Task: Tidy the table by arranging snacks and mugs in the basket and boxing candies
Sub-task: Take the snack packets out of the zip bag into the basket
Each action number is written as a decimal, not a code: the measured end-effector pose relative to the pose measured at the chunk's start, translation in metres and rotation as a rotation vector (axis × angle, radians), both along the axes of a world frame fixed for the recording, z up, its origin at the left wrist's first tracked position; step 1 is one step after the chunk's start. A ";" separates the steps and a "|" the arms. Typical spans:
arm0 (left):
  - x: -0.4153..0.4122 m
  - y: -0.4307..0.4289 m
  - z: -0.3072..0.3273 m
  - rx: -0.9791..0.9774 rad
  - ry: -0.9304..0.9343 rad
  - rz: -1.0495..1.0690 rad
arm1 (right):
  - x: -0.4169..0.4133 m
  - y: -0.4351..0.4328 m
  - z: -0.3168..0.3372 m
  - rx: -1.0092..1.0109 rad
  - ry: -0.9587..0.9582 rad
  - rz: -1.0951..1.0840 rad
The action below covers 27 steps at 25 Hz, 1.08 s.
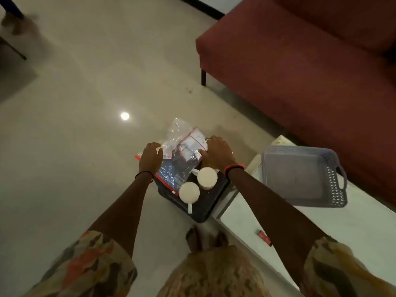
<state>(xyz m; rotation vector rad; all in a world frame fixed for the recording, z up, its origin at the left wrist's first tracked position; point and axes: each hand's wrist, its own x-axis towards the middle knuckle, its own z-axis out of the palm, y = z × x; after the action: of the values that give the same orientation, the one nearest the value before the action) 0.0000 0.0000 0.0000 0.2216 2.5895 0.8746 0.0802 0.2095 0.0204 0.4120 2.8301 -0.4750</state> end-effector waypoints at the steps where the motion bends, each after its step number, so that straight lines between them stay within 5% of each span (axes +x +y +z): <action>1: -0.004 -0.004 -0.018 0.014 -0.021 0.084 | -0.008 0.000 -0.015 -0.030 -0.049 0.015; 8: -0.029 -0.022 -0.124 0.119 -0.448 0.742 | -0.055 -0.003 -0.099 -0.111 -0.155 0.082; 11: -0.034 -0.024 -0.150 0.236 -0.473 0.889 | -0.063 -0.009 -0.120 -0.132 -0.152 0.111; 18: -0.045 -0.013 -0.132 0.334 -0.139 0.867 | -0.074 -0.019 -0.112 -0.163 -0.123 0.095; 27: -0.068 0.039 -0.050 0.521 -0.024 0.707 | -0.064 -0.038 -0.047 -0.353 0.043 -0.094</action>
<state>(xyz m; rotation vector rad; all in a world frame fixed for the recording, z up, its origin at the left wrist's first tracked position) -0.0684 0.0388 -0.0502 -0.6005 2.3681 1.7674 0.0157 0.1715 -0.0270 0.4660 2.6961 -0.9925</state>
